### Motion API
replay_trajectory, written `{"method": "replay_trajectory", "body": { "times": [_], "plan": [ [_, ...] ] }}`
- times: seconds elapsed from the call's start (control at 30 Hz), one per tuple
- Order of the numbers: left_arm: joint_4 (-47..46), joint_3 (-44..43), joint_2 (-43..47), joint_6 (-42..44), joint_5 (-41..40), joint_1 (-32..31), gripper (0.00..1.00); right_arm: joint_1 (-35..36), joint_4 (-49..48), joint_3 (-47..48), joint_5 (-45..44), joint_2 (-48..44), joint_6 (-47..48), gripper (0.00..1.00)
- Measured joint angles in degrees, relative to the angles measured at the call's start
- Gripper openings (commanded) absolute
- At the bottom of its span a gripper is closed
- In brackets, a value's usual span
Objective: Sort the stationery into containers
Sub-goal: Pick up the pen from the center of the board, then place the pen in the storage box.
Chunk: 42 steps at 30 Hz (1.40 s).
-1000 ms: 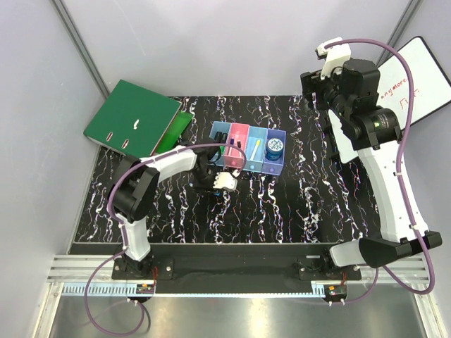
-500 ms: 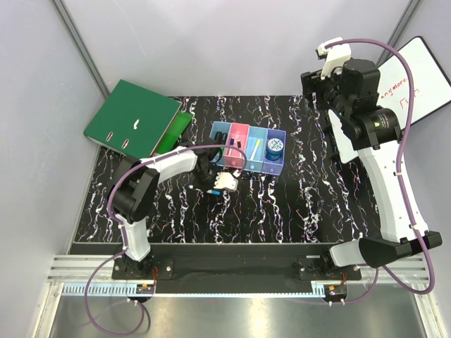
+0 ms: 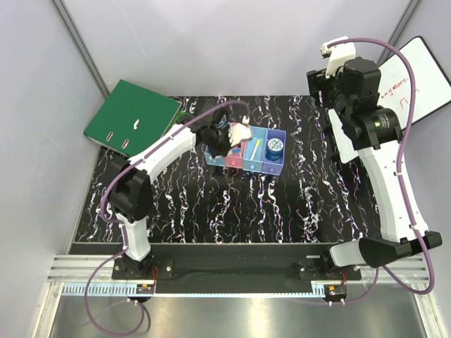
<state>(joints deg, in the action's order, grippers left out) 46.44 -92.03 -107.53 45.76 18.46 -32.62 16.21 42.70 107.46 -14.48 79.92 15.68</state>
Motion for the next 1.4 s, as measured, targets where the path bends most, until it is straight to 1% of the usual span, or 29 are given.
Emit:
{"method": "replay_trajectory", "body": {
  "times": [0.1,0.2,0.3,0.43,0.57,0.73,0.93,1.13,1.2,1.23,1.27,1.33,1.4],
  "plan": [
    [-0.85,-8.02,-1.22,-8.39,2.49,0.00,0.00,-0.02,-0.02,0.00,-1.46,-0.13,1.27,0.81],
    [-1.07,-14.78,-4.52,-16.28,5.35,0.00,0.00,-0.04,-1.16,-1.18,-2.19,-1.11,3.10,0.81],
    [-1.11,-21.59,-10.32,-24.09,7.37,0.02,0.00,-0.04,-1.73,-2.56,-2.43,-2.73,4.72,0.81],
    [-1.64,-27.34,-17.70,-33.42,10.34,0.33,0.00,-0.04,-2.80,-2.75,-2.60,-4.26,5.90,0.81],
    [-4.00,-27.63,-21.64,-42.27,13.55,1.25,0.00,-0.04,-3.87,-3.89,-2.64,-5.55,6.56,0.81],
    [-9.68,-27.39,-22.75,-50.71,14.86,2.03,0.00,-0.04,-3.93,-5.84,-2.62,-6.25,6.62,0.81],
    [-15.85,-27.39,-23.15,-56.94,15.39,2.32,0.00,-0.04,-3.91,-7.26,-2.60,-6.27,6.56,0.81],
    [-19.04,-27.39,-25.46,-59.63,15.30,2.32,0.00,-0.09,-3.93,-7.41,-2.58,-6.27,6.23,0.81],
    [-19.39,-27.39,-26.36,-59.80,15.19,2.29,0.06,-0.11,-3.93,-7.41,-2.58,-6.27,6.03,0.81],
    [-19.43,-27.39,-26.75,-59.78,15.17,2.29,0.12,-0.11,-3.93,-7.41,-2.58,-6.27,5.97,0.81],
    [-19.45,-27.32,-27.23,-59.76,15.10,2.29,0.23,-0.11,-3.93,-7.41,-2.56,-6.27,5.95,0.82],
    [-19.65,-26.73,-27.45,-59.54,14.95,2.29,0.31,-0.09,-3.93,-7.41,-2.56,-6.27,5.88,0.82],
    [-19.61,-26.43,-27.50,-59.28,14.84,2.29,0.43,-0.09,-3.93,-7.41,-2.54,-6.29,5.73,0.82]
  ]
}}
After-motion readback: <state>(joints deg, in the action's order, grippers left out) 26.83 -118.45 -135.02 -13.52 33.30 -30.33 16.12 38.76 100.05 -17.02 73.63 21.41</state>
